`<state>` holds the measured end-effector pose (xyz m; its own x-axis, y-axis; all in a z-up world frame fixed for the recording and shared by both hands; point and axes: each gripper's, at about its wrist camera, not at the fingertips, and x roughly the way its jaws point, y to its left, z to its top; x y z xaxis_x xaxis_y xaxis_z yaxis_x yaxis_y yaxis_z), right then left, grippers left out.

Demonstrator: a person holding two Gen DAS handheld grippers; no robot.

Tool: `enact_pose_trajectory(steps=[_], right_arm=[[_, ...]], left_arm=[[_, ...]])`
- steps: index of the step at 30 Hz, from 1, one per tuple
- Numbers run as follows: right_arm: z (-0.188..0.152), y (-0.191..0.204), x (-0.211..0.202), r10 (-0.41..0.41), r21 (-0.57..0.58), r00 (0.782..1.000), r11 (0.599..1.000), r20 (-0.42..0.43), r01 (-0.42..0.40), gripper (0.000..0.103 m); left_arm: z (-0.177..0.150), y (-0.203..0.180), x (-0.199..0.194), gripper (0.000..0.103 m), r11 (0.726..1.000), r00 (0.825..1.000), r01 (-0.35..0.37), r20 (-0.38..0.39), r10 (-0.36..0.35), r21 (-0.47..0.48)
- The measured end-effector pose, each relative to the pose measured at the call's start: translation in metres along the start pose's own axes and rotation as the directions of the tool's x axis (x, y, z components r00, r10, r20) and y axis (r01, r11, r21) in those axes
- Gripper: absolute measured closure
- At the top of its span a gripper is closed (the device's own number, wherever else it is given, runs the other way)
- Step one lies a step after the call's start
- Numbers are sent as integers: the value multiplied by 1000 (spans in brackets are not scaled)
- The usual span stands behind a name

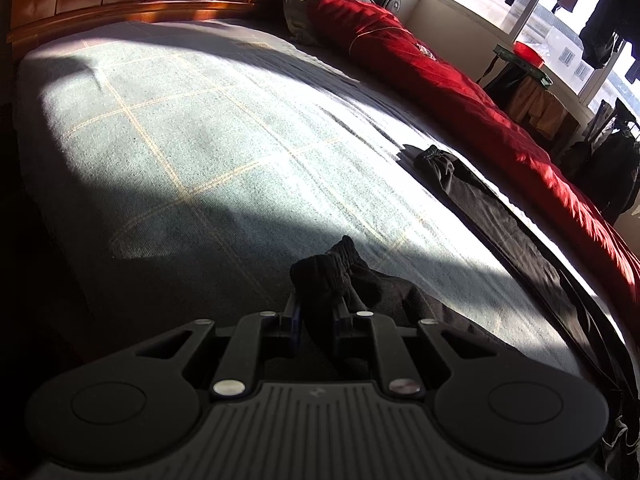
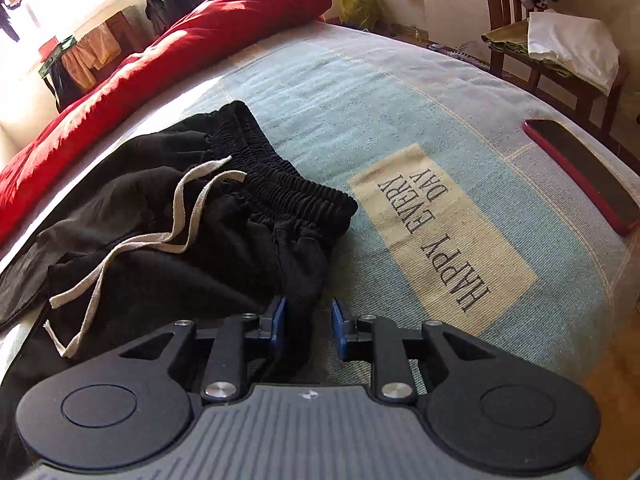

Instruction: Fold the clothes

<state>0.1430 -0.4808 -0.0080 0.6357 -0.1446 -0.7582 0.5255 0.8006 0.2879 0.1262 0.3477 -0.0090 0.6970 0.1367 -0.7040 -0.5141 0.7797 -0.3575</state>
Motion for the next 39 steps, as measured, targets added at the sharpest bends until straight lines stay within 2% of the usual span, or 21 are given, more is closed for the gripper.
enact_pose_trajectory(steps=[2, 6, 7, 9, 12, 17, 19, 20, 22, 26, 30, 33, 36, 38, 39], right_arm=[[7, 6, -9, 9, -2, 999, 1000, 40, -9, 59], [18, 21, -20, 37, -26, 995, 999, 92, -35, 58], [20, 26, -20, 45, -37, 995, 998, 93, -42, 57], [22, 37, -17, 62, -63, 994, 996, 92, -56, 51], [24, 53, -11, 96, -92, 992, 992, 78, -89, 50], [25, 78, -3, 140, -140, 988, 982, 59, -131, 50], [25, 87, -2, 164, -159, 985, 975, 55, -153, 49], [24, 92, -2, 177, -165, 983, 972, 52, -167, 48], [23, 104, 0, 208, -176, 977, 964, 43, -197, 47], [17, 132, -3, 274, -208, 961, 942, 23, -264, 47], [3, 159, -17, 319, -249, 948, 919, 15, -306, 43], [-10, 175, -27, 335, -258, 942, 911, 10, -321, 41], [-26, 193, -35, 341, -261, 940, 907, 1, -329, 41], [-36, 204, -37, 341, -260, 940, 907, -6, -331, 41], [-41, 209, -38, 341, -261, 940, 907, -9, -332, 41]], left_arm=[[5, -4, -3, 90, 1000, 1000, 13, 9, -13, 9], [10, -13, -14, 86, 998, 998, 38, 45, -41, 56], [8, -10, -13, 85, 998, 999, 33, 32, -35, 49], [5, -2, -9, 83, 1000, 1000, 15, -9, -15, 23], [-5, 16, -5, 80, 999, 997, -40, -68, 37, -34], [-6, 35, -28, 75, 991, 992, -121, -45, 118, -58], [0, 41, -37, 75, 989, 991, -137, -19, 136, -57], [3, 40, -39, 71, 990, 991, -137, -9, 137, -46], [10, 34, -35, 60, 993, 993, -117, 3, 117, -8], [22, 9, -4, 51, 989, 999, -40, -20, 43, 143], [27, -8, 33, 49, 950, 999, 2, -37, 10, 313], [28, -11, 59, 48, 917, 996, 37, -84, -4, 398], [29, -9, 75, 48, 892, 989, 115, -134, -62, 437], [28, -9, 83, 48, 877, 986, 137, -150, -75, 461], [28, -11, 86, 48, 867, 988, 125, -139, -65, 483]])
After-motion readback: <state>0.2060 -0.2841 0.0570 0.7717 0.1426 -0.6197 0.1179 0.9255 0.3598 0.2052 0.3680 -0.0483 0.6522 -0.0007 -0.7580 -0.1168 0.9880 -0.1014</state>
